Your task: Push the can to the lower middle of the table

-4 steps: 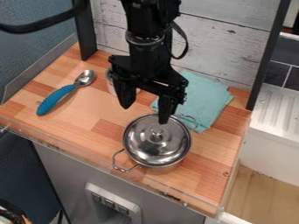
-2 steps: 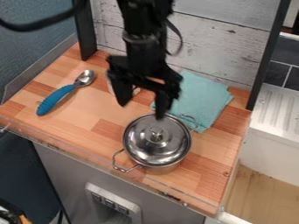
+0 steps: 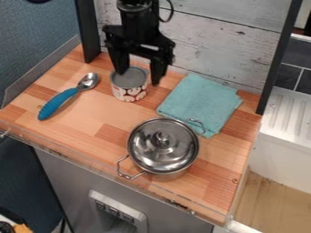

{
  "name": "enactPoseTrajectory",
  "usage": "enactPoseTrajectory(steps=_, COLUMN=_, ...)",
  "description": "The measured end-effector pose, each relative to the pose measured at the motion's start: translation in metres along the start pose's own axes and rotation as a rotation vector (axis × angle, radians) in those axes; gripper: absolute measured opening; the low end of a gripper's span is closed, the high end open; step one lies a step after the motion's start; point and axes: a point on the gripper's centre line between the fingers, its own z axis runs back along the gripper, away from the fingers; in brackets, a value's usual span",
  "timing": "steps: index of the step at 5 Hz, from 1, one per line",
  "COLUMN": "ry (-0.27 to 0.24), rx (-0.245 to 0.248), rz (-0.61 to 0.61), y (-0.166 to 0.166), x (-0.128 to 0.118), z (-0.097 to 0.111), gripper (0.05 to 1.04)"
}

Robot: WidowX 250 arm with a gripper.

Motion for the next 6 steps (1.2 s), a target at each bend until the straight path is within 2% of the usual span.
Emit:
enactPoseTrajectory(steps=1, ry=-0.054, rx=0.04, rz=0.015, y=0.017, x=0.032, z=-0.012, gripper=1.001)
enactPoseTrajectory(steps=3, ry=-0.108, rx=0.052, rz=0.043, y=0.031, x=0.068, z=-0.04, gripper=1.001)
enactPoseTrajectory(steps=5, ry=-0.108, rx=0.049, rz=0.03, y=0.034, x=0.088, z=-0.067, gripper=1.001)
enactPoseTrajectory(steps=6, ry=-0.096, rx=0.041, rz=0.014, y=0.035, x=0.089, z=-0.076, gripper=1.001)
